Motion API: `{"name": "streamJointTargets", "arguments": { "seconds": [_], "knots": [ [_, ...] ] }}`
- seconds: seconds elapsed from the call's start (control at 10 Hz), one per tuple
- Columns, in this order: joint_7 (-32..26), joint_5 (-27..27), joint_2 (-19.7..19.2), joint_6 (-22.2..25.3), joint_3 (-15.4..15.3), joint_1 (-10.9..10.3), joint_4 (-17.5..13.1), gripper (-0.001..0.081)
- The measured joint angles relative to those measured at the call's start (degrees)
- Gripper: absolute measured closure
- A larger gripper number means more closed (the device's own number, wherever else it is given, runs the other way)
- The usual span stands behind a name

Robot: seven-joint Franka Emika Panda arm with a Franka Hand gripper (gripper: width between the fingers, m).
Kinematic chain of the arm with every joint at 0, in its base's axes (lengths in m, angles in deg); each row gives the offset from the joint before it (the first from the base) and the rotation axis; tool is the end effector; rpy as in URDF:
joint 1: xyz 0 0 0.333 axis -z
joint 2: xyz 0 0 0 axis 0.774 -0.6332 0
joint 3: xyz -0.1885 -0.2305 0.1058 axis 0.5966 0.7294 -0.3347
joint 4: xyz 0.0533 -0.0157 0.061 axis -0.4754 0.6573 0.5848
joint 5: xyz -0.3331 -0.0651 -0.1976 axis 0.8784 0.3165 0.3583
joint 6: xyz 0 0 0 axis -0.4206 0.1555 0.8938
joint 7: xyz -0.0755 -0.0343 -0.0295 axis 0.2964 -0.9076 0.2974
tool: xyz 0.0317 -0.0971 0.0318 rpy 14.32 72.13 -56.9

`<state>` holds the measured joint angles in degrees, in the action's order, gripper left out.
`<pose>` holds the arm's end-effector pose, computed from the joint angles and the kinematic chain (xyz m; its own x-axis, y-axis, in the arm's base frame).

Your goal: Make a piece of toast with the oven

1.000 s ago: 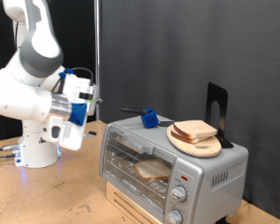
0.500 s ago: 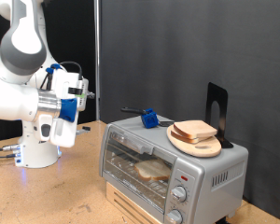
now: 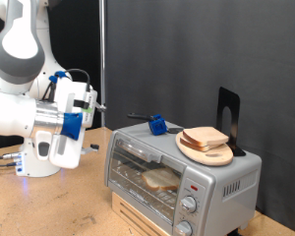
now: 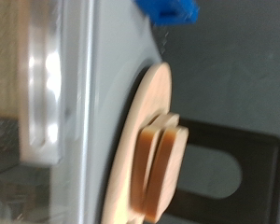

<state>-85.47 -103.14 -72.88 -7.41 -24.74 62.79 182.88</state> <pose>0.4621 -0.1162 0.3413 0.7655 -0.3442 -0.5436 -0.6102 -0.1202 -0.7831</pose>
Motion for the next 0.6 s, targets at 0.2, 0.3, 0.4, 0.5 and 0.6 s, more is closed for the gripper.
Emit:
{"name": "streamJointTargets", "arguments": {
  "seconds": [0.2, 0.3, 0.4, 0.5, 0.6],
  "knots": [
    [1.1, -0.8, -3.5, -2.4, -1.4, -0.4, -4.0, -0.0002],
    [1.1, -2.6, -5.1, -5.0, -2.2, -0.7, -5.8, -0.0002],
    [1.0, -3.9, -6.5, -6.6, -2.6, -1.1, -7.0, -0.0002],
    [1.0, -3.7, -6.5, -6.2, -2.6, -1.0, -7.0, -0.0002],
    [1.1, -1.9, -6.7, -1.8, -2.3, -0.5, -7.3, -0.0002]
  ]
}}
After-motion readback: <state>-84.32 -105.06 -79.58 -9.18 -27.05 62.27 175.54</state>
